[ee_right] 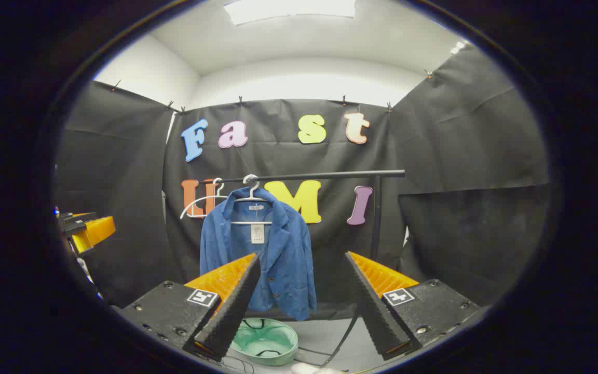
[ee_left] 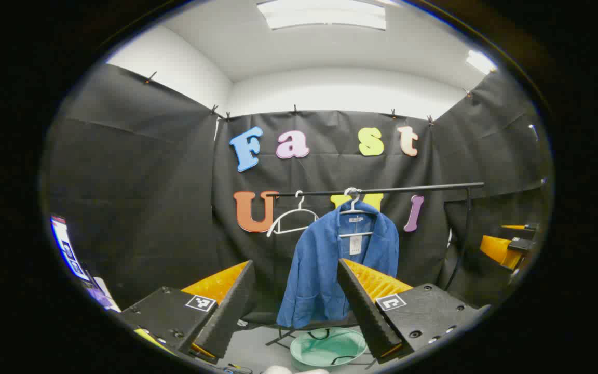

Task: Grasp the clothes on the hanger with both hands and then place them into the laundry hamper below.

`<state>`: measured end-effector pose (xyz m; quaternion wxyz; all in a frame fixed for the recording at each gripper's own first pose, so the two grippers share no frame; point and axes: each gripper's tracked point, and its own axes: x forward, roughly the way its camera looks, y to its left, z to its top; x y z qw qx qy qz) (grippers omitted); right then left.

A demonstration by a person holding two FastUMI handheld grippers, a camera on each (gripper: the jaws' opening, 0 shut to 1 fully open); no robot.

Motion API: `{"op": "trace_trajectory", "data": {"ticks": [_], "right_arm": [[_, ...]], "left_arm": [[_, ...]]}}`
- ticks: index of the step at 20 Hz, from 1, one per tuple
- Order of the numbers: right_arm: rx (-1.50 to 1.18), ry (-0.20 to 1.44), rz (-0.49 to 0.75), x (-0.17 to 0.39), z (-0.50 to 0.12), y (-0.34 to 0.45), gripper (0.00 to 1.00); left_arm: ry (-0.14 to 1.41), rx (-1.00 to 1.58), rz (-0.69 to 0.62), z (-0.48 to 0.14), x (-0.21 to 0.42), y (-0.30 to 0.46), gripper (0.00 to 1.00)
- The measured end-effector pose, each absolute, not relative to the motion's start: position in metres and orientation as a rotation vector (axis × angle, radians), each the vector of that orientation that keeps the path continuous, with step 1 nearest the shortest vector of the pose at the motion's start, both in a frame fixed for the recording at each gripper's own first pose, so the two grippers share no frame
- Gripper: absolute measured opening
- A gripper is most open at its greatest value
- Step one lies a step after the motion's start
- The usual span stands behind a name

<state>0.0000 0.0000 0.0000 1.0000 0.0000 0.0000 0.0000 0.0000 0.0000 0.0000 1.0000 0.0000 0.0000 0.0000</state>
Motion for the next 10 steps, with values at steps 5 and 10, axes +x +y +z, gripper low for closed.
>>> {"op": "trace_trajectory", "data": {"ticks": [5,10], "right_arm": [[-0.013,0.014,-0.008,0.002,0.0,0.006,1.0],[-0.018,0.033,-0.004,0.003,-0.004,0.013,1.0]], "left_arm": [[0.004,-0.004,-0.013,-0.004,0.002,0.005,1.0],[0.016,0.011,-0.02,-0.007,0.001,0.014,1.0]]}}
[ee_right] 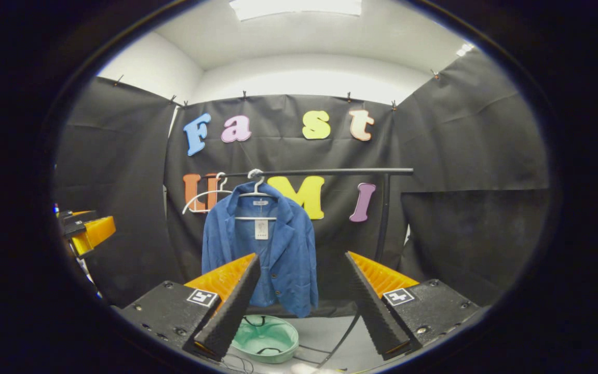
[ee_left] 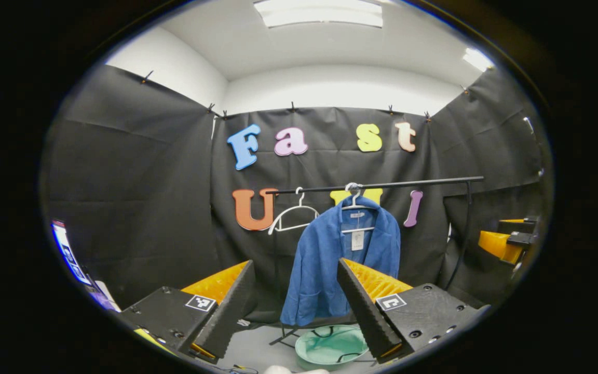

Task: Grasp the clothes on the hanger with both hands and then place them into the laundry hamper below.

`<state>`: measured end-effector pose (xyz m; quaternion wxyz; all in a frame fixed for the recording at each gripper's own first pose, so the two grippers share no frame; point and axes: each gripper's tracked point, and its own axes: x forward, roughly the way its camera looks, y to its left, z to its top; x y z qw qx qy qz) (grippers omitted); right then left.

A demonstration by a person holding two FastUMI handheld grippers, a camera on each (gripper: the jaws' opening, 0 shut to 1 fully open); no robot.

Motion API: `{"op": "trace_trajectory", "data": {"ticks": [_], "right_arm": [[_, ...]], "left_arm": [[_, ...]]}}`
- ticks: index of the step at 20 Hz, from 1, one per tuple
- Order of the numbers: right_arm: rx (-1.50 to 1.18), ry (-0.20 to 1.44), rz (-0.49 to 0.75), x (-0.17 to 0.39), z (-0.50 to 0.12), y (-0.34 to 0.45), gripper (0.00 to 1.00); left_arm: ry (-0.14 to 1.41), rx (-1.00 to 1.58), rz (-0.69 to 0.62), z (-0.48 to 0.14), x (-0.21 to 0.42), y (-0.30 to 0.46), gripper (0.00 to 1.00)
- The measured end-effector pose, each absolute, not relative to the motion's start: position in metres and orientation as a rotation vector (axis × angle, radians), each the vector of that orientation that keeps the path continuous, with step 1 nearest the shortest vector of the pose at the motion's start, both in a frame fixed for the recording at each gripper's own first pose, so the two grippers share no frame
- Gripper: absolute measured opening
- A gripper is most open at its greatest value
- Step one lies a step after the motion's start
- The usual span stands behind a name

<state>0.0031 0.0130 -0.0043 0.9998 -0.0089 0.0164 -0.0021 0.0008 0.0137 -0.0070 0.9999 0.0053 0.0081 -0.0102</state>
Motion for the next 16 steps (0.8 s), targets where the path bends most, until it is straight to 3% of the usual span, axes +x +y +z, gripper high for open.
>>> {"op": "trace_trajectory", "data": {"ticks": [16], "right_arm": [[-0.021,0.082,0.009,0.019,-0.027,0.003,0.99]], "left_arm": [[0.024,-0.007,-0.037,-0.013,0.014,-0.014,1.0]]}}
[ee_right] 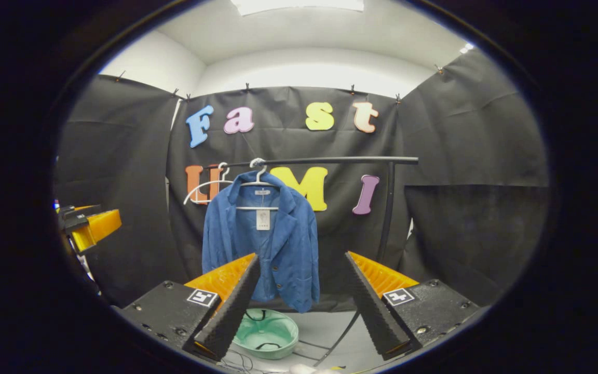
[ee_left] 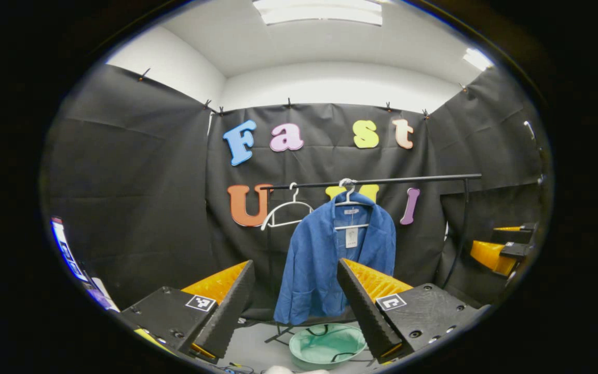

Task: Grasp the clothes on the hanger with both hands and then place them into the laundry hamper below.

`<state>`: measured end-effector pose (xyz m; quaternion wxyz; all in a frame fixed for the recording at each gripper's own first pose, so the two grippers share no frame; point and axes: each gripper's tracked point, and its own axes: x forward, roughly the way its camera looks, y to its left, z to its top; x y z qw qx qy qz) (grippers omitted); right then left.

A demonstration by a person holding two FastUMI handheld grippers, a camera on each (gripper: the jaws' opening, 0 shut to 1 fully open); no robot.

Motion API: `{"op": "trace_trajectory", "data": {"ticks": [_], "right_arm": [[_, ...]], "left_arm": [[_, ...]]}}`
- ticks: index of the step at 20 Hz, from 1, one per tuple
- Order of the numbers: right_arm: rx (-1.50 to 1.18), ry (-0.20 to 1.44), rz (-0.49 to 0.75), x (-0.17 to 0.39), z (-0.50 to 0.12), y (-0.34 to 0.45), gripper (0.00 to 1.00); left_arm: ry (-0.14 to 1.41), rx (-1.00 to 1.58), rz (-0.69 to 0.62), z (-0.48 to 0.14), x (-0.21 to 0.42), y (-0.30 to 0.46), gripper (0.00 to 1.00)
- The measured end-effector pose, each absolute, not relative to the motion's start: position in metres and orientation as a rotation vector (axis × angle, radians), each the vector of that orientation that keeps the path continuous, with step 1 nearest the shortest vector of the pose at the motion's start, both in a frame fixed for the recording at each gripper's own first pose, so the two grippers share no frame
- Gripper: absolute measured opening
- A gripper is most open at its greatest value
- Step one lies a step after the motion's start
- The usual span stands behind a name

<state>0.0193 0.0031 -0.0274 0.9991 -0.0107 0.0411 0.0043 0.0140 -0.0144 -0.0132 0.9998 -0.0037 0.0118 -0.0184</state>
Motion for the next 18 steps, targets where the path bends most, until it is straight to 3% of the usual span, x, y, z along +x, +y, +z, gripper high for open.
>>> {"op": "trace_trajectory", "data": {"ticks": [7,13,18], "right_arm": [[0.009,0.104,0.043,0.074,-0.044,-0.012,1.0],[-0.005,0.104,0.082,0.145,-0.054,-0.017,0.99],[-0.004,0.11,0.131,0.21,-0.068,-0.011,1.0]], "left_arm": [[0.01,-0.008,-0.047,-0.022,0.057,-0.043,1.0],[-0.011,0.018,-0.051,-0.03,0.112,-0.062,0.97],[-0.035,0.07,-0.004,-0.05,0.164,-0.069,1.0]]}}
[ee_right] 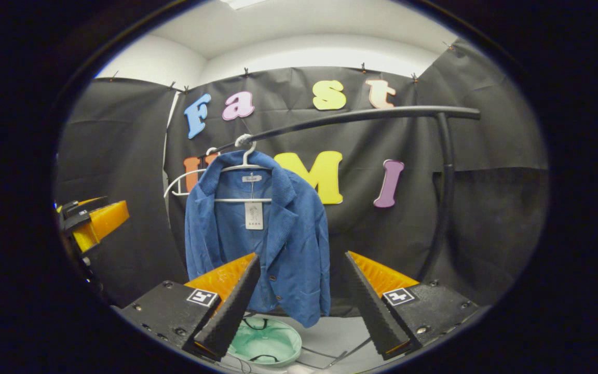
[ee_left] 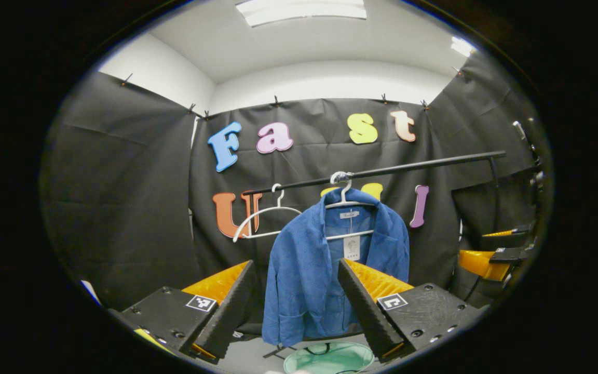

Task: Grasp the clothes on the hanger with both hands and then place them into the laundry hamper below.

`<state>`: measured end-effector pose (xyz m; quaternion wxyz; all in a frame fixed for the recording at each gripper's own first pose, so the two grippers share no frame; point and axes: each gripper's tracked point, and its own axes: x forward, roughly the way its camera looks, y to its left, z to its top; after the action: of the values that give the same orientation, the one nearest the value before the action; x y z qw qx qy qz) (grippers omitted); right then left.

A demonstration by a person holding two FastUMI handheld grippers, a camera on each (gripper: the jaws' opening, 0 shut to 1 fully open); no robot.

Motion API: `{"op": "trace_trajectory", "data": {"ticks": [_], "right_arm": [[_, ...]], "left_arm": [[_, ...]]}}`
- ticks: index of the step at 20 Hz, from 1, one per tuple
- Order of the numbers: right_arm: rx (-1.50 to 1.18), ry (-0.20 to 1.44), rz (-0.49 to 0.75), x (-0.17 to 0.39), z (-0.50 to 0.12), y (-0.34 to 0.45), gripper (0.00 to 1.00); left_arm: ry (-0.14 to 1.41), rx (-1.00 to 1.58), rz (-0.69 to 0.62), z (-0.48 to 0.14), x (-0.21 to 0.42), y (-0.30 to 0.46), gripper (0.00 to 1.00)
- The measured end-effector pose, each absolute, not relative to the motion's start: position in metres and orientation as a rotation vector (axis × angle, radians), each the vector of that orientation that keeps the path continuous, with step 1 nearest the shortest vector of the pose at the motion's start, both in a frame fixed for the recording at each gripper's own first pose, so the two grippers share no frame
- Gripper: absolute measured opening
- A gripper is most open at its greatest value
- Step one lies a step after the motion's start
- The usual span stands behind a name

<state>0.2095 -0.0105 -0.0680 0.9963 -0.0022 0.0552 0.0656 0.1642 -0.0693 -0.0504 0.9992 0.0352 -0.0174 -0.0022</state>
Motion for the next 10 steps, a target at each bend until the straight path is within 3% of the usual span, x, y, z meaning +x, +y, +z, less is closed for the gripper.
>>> {"op": "trace_trajectory", "data": {"ticks": [10], "right_arm": [[-0.012,0.096,0.25,0.341,-0.087,0.026,1.0]], "left_arm": [[-0.063,0.048,-0.022,-0.086,0.273,-0.096,0.98]]}}
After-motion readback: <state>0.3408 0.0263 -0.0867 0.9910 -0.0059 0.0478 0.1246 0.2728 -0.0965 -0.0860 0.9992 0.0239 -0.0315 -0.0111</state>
